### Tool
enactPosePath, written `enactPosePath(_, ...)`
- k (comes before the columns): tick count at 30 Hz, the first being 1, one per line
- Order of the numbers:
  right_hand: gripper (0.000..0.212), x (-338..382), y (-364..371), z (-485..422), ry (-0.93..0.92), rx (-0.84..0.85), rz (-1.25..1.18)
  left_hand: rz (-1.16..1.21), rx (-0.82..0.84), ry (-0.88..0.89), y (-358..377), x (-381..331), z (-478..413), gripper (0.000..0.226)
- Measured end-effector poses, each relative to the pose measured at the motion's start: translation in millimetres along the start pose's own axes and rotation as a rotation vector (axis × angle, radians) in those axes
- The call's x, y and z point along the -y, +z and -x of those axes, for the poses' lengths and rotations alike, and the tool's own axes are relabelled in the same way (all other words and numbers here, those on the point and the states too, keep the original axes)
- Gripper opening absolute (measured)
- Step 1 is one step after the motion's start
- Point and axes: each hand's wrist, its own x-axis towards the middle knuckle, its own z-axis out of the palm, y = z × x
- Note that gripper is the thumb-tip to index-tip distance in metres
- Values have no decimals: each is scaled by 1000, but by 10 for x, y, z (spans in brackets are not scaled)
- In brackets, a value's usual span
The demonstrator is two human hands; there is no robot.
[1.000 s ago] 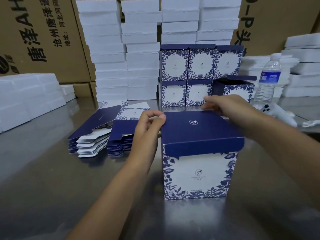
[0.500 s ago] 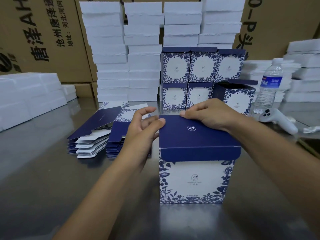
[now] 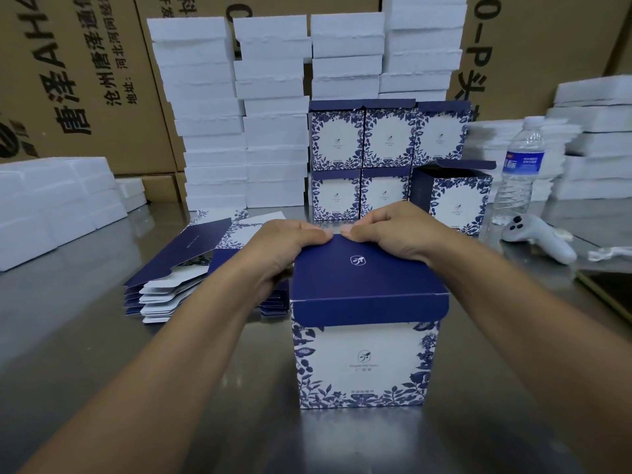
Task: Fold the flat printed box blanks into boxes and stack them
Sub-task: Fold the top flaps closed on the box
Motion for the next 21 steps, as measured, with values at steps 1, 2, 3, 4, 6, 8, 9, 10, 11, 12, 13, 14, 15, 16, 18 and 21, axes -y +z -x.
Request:
enactPosePath(1,15,1,-1,2,0,4,-5,-2,-5,3,0,7,-3,20)
enactPosePath(2,15,4,-1,4,0,8,-11,-1,-6,2,3,13,-3,20)
enactPosePath(3,15,6,-2,8,-2,10,-17,-1,-7,0,6,15,1,18)
enactPosePath(4,15,7,-4,12,-3,11,-21,-3,-8,-2,9,17,6,17)
enactPosePath(6,15,1,-11,25,-6,10,-29,-11,-11,-10,11,26,16,14)
enactPosePath(8,15,-10,-18,38,-12,7,-27,-5,-14,-14,15,31,29,12)
enactPosePath(9,16,-14,-24,42,-14,3,-23,4,-20,-16,20,34,37,11)
enactPosePath(10,18,-17,-30,42,-15,-2,-18,17,-30,-17,26,37,46,11)
enactPosePath(11,20,-23,-40,41,-13,-7,-13,30,-40,-19,33,40,56,11)
enactPosePath(12,22,-31,-50,40,-8,-10,-9,44,-46,-22,41,46,64,13)
enactPosePath(13,23,-42,-62,40,-1,-12,-7,60,-49,-27,46,50,72,15)
enactPosePath(14,23,-56,-72,41,8,-12,-10,75,-51,-32,51,53,79,15)
enactPosePath(15,24,-70,-83,40,18,-11,-17,86,-52,-37,53,55,86,15)
enactPosePath(16,25,-82,-92,40,29,-13,-29,96,-52,-44,59,54,91,15)
enactPosePath(18,26,-86,-98,44,44,-17,-47,122,-52,-57,68,55,100,15)
enactPosePath(21,23,-71,-85,53,52,-28,-78,152,-76,-67,67,71,112,15)
